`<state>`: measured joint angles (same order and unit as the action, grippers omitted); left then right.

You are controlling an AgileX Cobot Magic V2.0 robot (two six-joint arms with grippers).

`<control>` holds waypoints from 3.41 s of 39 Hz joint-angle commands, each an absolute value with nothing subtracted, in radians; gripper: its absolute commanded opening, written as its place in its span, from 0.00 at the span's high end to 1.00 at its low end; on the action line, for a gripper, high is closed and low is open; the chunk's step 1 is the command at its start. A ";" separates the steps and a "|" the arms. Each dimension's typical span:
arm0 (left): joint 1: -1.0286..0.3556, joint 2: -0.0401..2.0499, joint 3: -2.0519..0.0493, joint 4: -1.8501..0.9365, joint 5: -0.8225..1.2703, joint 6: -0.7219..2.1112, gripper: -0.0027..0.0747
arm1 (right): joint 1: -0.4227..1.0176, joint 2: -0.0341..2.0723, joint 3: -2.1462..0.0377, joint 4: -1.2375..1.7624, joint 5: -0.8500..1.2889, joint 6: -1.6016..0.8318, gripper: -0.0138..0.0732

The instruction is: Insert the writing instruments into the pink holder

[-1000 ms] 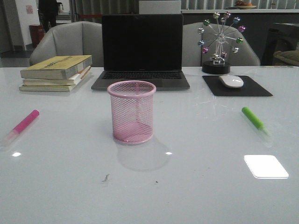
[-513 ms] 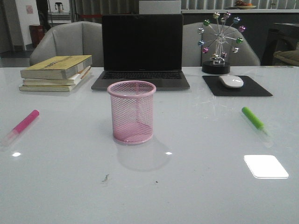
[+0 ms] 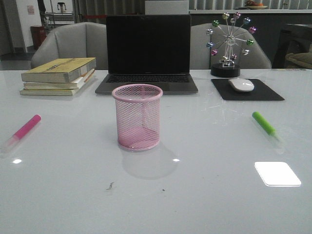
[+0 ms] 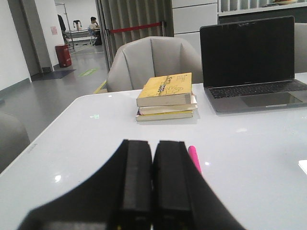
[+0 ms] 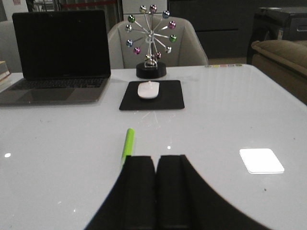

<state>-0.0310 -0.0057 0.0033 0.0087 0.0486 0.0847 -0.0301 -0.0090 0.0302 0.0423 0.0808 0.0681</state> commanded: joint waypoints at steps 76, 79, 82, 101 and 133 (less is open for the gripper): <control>-0.029 0.875 -0.625 -0.015 -0.104 0.079 0.84 | -0.036 0.860 -0.624 -0.031 0.226 0.083 0.79; -0.029 0.873 -0.625 -0.015 -0.099 0.079 0.84 | -0.036 0.868 -0.624 -0.031 0.238 0.083 0.79; -0.029 0.870 -0.625 -0.036 -0.090 0.079 0.84 | -0.036 0.868 -0.624 -0.031 0.241 0.083 0.79; -0.029 0.870 -0.625 -0.127 -0.048 0.083 0.36 | -0.036 0.868 -0.624 0.131 0.304 0.084 0.37; -0.029 0.872 -0.625 -0.127 -0.073 0.083 0.31 | -0.035 1.060 -0.922 0.000 0.490 0.053 0.15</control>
